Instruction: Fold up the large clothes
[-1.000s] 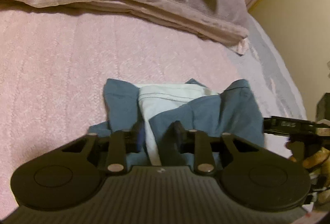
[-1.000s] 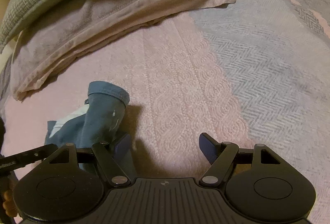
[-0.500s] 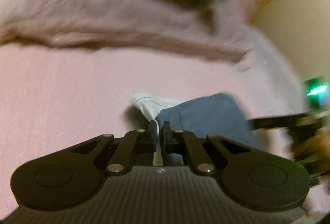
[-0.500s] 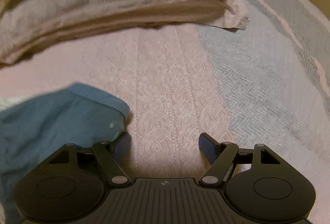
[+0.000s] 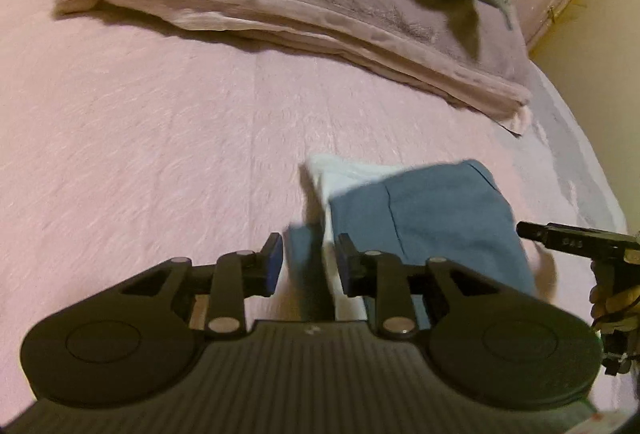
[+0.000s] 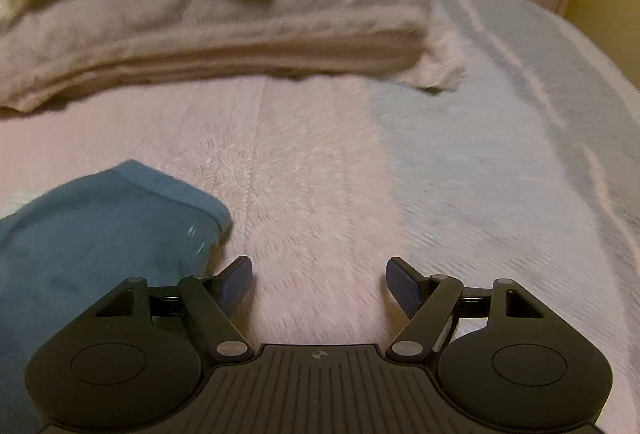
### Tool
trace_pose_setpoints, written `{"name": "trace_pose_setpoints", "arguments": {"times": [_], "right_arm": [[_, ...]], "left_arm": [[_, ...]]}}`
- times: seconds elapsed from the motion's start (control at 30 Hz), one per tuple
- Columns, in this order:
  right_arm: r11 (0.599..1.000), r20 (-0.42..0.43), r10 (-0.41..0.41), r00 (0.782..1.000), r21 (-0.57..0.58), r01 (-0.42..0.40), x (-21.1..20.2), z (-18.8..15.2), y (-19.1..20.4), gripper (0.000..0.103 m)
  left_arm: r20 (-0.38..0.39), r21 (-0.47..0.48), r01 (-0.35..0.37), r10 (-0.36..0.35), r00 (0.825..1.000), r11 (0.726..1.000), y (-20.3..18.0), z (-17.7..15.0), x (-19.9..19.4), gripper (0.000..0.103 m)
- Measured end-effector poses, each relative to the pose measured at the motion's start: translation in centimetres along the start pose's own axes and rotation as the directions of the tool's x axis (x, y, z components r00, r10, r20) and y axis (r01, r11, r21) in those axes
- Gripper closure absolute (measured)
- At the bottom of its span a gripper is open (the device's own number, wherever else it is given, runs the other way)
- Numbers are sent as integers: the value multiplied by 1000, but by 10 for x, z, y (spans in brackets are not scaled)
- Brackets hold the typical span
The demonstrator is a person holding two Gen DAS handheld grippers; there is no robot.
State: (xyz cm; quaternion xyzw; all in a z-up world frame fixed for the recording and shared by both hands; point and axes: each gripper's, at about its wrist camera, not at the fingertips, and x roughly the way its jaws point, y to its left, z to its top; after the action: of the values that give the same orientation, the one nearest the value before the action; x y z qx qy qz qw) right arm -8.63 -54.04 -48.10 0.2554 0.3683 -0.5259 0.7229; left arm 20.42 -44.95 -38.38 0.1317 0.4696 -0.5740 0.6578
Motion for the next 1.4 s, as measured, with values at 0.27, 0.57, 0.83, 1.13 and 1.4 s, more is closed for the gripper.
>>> {"name": "trace_pose_setpoints", "arguments": {"times": [0.27,0.57,0.83,1.13,1.4], "right_arm": [[997,-76,67,995,41,-64,-69,-74,3,32],[995,-127,84,988,71,-75,-77,-102,15,32],[997,-175,72,982,45,-65,-70,-116,20,32],[994,-140,100,985,59,-92,-102,-128,14,32],[969,-126,242,962,-27,-247,-128,-153,38,36]], "left_arm": [[-128,-39,182,-185,974,983,-19,-66,-50,81],[-131,-92,172,-184,974,981,-16,-59,-9,81],[-65,-127,131,-140,988,983,3,-71,-23,101],[-92,-94,126,-135,987,988,-1,-101,-68,89],[-166,-63,105,-114,979,992,-11,-144,-80,89]]}}
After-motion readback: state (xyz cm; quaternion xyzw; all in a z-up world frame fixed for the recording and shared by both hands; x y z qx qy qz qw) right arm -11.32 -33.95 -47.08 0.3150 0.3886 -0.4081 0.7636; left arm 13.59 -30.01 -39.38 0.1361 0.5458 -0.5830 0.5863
